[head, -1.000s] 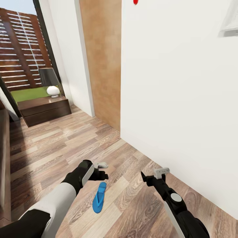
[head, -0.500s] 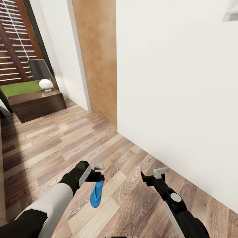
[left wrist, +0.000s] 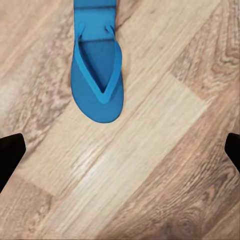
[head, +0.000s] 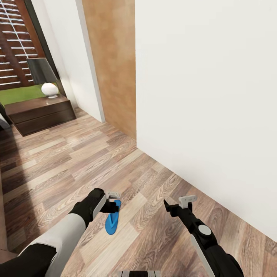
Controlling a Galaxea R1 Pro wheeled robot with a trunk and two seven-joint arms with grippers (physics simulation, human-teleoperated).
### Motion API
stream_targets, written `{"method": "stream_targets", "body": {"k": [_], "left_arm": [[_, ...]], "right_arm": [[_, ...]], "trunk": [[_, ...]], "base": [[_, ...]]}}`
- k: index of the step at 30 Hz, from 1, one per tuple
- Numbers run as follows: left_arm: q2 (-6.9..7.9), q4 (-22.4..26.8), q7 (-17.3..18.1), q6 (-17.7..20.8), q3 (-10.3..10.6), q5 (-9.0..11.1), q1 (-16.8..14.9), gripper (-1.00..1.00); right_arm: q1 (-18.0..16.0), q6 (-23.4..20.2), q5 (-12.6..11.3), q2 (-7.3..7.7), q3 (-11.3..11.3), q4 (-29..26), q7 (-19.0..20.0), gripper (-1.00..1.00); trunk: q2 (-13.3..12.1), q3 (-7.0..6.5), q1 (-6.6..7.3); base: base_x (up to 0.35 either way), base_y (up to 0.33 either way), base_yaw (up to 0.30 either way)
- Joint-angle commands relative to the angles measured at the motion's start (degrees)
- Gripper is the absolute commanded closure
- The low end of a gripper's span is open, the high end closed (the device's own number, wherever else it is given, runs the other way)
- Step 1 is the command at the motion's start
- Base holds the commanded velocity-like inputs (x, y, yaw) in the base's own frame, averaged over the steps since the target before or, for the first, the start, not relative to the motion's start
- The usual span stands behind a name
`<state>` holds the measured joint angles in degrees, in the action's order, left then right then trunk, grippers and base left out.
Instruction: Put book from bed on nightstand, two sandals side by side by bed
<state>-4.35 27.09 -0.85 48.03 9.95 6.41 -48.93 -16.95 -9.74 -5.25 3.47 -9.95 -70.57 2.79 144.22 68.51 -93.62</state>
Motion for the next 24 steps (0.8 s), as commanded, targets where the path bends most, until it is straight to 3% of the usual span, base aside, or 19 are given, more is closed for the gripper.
{"method": "stream_targets", "body": {"k": [1,10,17,24], "left_arm": [[0.03,0.08,-0.22,0.23,0.32,0.55,-0.03,-1.0],[-0.19,0.46,-0.19,0.22,0.22,0.58,-0.03,-1.0],[-0.23,0.58,-0.09,0.24,0.19,0.62,-0.03,-1.0],[-0.08,0.6,-0.14,0.22,0.25,0.62,-0.03,-1.0]], "right_arm": [[-0.02,-0.28,-0.55,0.05,-0.07,-0.09,0.02,-1.0],[-0.06,-0.28,-0.53,0.05,-0.07,-0.07,0.0,-1.0],[-0.05,-0.28,-0.53,0.05,-0.07,-0.09,-0.05,-1.0],[-0.05,-0.28,-0.51,0.05,-0.07,-0.1,-0.03,-1.0]], "trunk": [[0.04,0.28,-0.01],[0.16,2.27,-0.24],[0.16,2.27,-0.24],[0.16,2.27,-0.24]], "base": [[0.0,0.0,0.0],[0.0,0.0,0.0],[0.04,0.0,0.0],[0.26,0.0,0.0]]}}
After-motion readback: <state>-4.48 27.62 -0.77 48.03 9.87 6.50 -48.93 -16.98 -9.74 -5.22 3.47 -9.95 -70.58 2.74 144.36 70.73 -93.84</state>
